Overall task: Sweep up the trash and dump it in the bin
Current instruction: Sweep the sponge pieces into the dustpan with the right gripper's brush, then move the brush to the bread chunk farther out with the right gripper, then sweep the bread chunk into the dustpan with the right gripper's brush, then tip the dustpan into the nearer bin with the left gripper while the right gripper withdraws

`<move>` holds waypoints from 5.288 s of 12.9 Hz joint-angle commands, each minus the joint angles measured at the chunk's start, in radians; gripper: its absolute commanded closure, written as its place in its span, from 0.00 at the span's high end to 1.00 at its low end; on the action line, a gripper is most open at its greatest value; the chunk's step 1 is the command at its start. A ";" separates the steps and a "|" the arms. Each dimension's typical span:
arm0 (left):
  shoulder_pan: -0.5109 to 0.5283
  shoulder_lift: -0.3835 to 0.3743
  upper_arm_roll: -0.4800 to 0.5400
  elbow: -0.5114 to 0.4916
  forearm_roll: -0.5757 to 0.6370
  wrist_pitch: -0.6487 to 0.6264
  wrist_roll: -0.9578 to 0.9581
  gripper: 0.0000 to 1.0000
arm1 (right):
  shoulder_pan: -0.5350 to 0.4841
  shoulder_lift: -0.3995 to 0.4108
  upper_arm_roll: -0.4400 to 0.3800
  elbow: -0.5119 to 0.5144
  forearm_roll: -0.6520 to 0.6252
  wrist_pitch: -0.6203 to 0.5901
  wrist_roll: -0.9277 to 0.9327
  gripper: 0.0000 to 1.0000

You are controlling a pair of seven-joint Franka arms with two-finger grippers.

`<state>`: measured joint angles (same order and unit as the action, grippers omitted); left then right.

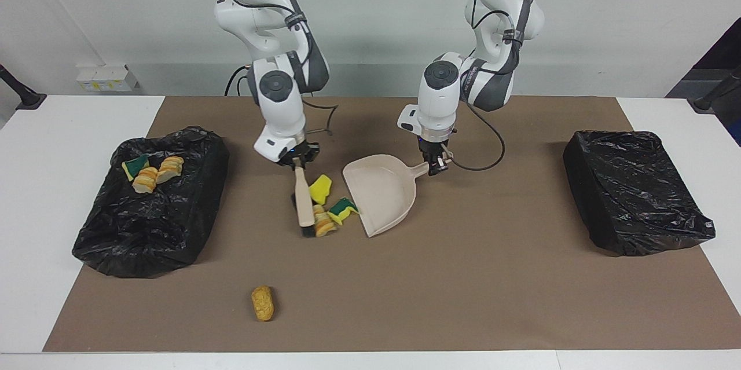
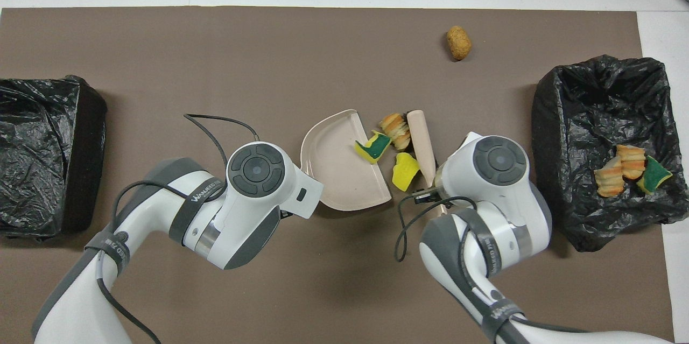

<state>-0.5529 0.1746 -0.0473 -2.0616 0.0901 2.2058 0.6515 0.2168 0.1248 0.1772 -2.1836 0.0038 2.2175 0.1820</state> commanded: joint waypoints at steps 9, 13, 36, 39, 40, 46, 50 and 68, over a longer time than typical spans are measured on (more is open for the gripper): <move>-0.009 -0.029 0.004 -0.029 0.030 0.015 -0.016 0.00 | 0.110 0.065 -0.007 0.255 0.128 -0.206 0.043 0.00; -0.007 -0.027 0.006 -0.031 0.028 0.025 -0.022 0.00 | -0.042 0.078 -0.007 0.292 0.007 -0.234 0.037 0.00; -0.007 -0.029 0.004 -0.037 0.019 0.029 -0.162 0.00 | -0.191 0.533 0.128 0.774 -0.455 -0.268 -0.444 0.00; -0.007 -0.030 0.004 -0.040 0.019 0.028 -0.162 0.00 | -0.189 0.518 0.238 0.752 -0.455 -0.376 -0.435 0.00; -0.007 -0.030 0.004 -0.040 0.019 0.028 -0.162 0.00 | -0.189 0.510 0.273 0.734 -0.453 -0.392 -0.434 0.00; -0.009 -0.032 0.004 -0.040 0.019 0.026 -0.161 0.00 | -0.204 0.452 0.412 0.645 -0.273 -0.433 -0.259 0.00; -0.007 -0.032 0.006 -0.037 0.019 0.019 -0.148 0.00 | -0.206 0.431 0.415 0.656 -0.263 -0.511 -0.214 0.00; 0.662 -0.267 0.017 0.064 -0.074 -0.252 0.695 0.00 | -0.019 0.205 0.423 0.346 0.136 -0.403 0.513 0.00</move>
<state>-0.0086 -0.1014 -0.0169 -2.0346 0.0754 1.9743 1.2431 0.1819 0.3693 0.5972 -1.7695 0.0904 1.7435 0.6422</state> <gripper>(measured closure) 0.678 0.740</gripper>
